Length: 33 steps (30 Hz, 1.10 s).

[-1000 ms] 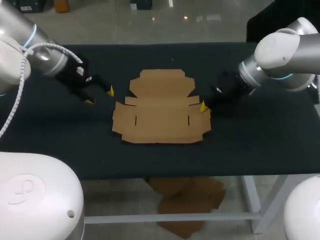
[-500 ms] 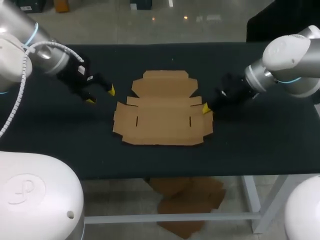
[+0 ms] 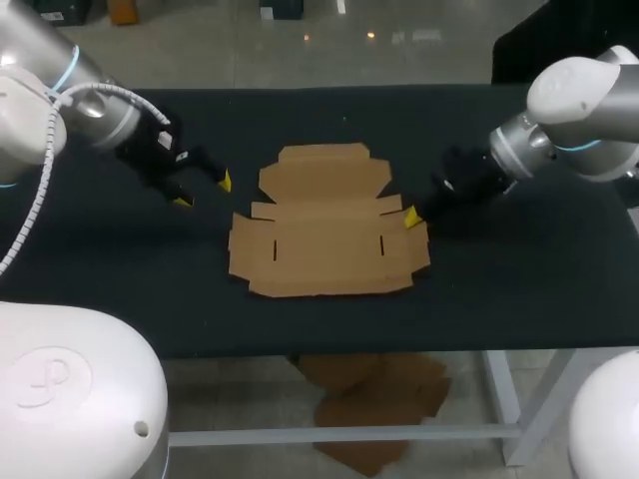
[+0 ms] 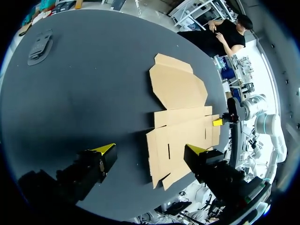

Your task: Assemble the packaging by folding the flat box into shape, placing the metal phone stand inside, and closing the box properly

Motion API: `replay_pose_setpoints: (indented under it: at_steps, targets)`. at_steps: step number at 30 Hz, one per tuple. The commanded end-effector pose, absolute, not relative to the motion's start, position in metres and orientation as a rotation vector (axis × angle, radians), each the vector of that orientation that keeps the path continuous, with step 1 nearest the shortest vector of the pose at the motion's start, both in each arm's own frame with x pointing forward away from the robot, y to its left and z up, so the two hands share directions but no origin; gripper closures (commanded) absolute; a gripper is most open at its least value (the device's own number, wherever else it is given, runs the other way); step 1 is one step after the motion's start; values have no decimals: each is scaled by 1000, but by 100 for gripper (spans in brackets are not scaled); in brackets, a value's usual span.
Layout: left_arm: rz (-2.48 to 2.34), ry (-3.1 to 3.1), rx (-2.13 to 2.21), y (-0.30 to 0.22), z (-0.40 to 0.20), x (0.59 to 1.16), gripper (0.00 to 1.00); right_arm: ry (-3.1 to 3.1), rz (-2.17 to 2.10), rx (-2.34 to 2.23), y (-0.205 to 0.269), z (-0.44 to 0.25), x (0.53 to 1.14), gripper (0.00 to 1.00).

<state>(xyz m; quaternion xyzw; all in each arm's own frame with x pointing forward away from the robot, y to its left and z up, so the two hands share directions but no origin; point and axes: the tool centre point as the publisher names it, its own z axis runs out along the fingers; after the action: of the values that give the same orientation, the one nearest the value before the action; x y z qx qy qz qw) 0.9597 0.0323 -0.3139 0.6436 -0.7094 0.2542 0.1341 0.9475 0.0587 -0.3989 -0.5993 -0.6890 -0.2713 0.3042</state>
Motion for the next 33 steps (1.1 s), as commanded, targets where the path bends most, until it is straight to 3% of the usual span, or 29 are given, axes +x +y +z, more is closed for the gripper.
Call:
replay_pose_setpoints:
  at_steps: [1,9,10,11,12,33]
  targets:
    - [733,-2058,1869,32,-313,959,0,-1823,-717,-1577,59,-400,948,100]
    - [734,-2056,1869,33,-313,958,0,-1826,-715,-1578,60,-400,945,100]
    - [734,-2056,1868,33,-313,958,0,-1825,-715,-1578,60,-400,945,62]
    - [734,-2057,1867,33,-313,958,0,-1824,-715,-1580,60,-399,945,12]
    - [733,-2057,1867,33,-313,958,0,-1823,-716,-1580,60,-398,945,0]
    - [709,-2151,1792,27,-314,971,0,-1952,-745,-1659,15,-336,954,0]
